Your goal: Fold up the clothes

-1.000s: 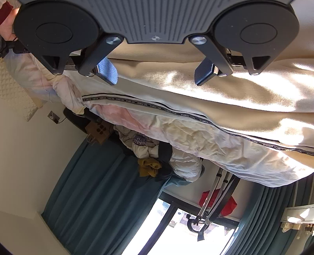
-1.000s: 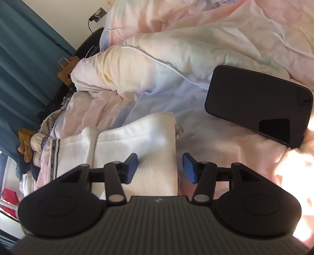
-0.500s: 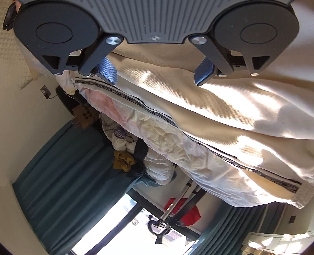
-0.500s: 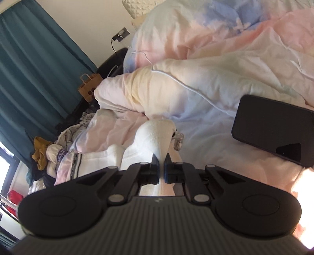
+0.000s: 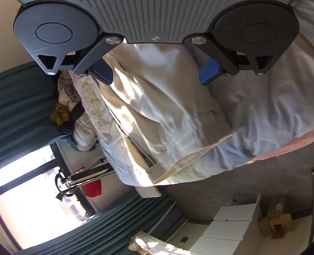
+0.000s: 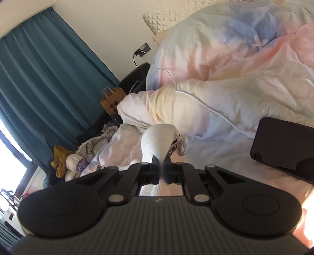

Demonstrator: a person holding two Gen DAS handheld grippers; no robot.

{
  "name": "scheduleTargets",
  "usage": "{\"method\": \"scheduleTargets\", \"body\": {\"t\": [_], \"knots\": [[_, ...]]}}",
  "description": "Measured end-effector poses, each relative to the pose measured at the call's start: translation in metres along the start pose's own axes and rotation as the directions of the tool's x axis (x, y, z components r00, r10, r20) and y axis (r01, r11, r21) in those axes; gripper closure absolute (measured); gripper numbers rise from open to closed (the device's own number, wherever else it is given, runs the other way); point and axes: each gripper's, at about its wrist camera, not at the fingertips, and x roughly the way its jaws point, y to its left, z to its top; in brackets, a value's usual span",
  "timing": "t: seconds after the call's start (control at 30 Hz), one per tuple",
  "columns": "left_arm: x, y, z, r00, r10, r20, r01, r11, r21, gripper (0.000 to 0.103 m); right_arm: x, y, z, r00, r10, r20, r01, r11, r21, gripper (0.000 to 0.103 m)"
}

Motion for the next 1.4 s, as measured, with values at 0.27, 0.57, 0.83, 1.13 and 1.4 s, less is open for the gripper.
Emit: {"method": "scheduleTargets", "body": {"t": [0.27,0.57,0.83,1.13,1.4], "knots": [[0.018,0.027,0.009,1.0,0.003,-0.001,-0.003,0.995,-0.098,0.032,0.0,-0.001,0.003,1.0,0.02,0.008,-0.02,1.0,0.006,0.096],[0.038,0.045,0.016,0.999,-0.028,0.029,0.032,0.984,-0.176,0.09,0.0,0.006,0.0,0.999,0.043,0.014,-0.042,0.998,-0.054,0.096],[-0.014,0.057,0.019,0.987,-0.153,0.049,0.159,0.97,-0.184,0.092,-0.012,-0.01,0.019,0.998,0.007,0.056,-0.007,1.0,-0.003,0.096],[-0.004,0.013,0.057,0.98,-0.184,0.074,0.194,0.968,-0.158,0.093,0.019,0.039,0.037,0.999,0.044,0.026,-0.041,0.995,-0.092,0.096],[0.087,-0.041,0.111,0.992,-0.103,0.073,0.111,0.987,-0.119,0.092,0.113,0.158,0.018,0.996,0.084,-0.044,-0.092,0.966,-0.241,0.096]]}}
